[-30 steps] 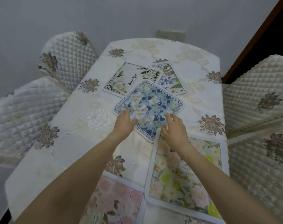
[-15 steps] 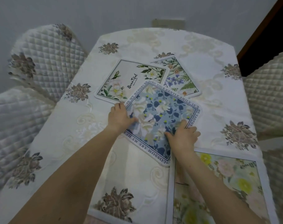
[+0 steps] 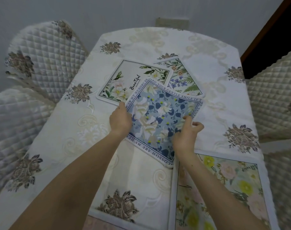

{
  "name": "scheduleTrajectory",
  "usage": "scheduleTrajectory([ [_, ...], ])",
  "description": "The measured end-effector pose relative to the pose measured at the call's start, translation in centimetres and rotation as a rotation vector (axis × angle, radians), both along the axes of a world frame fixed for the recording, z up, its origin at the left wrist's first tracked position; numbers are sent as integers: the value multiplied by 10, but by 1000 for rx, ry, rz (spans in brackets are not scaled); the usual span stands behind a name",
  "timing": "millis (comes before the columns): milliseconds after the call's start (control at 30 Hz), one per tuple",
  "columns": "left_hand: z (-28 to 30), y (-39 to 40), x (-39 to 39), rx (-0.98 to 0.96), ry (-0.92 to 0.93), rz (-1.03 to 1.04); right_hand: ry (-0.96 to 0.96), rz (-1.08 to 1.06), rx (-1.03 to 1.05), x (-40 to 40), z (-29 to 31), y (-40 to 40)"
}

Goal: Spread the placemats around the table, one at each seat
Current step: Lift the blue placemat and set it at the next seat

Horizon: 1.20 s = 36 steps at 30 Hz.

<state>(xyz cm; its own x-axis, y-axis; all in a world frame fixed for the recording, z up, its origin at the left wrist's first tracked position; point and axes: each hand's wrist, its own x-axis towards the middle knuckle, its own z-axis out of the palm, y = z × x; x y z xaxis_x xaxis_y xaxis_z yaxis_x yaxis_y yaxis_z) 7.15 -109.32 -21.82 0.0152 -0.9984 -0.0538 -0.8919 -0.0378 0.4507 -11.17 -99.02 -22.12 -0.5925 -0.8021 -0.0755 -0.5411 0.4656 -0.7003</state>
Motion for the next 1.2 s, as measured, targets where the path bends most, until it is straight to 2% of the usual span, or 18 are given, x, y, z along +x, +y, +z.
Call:
scheduleTrajectory([
  [167,18,10,4,-110,83,27,-118,0,-152,-1,11,2],
  [367,48,25,13,-135,183,130,-150,186,-275,13,42,-1],
  [600,87,74,38,-176,244,197,-206,400,-279,34,87,22],
  [900,122,195,32,-166,187,128,-264,481,-184,70,104,104],
  [1200,126,289,35,-151,194,236,-332,562,-152,83,112,183],
])
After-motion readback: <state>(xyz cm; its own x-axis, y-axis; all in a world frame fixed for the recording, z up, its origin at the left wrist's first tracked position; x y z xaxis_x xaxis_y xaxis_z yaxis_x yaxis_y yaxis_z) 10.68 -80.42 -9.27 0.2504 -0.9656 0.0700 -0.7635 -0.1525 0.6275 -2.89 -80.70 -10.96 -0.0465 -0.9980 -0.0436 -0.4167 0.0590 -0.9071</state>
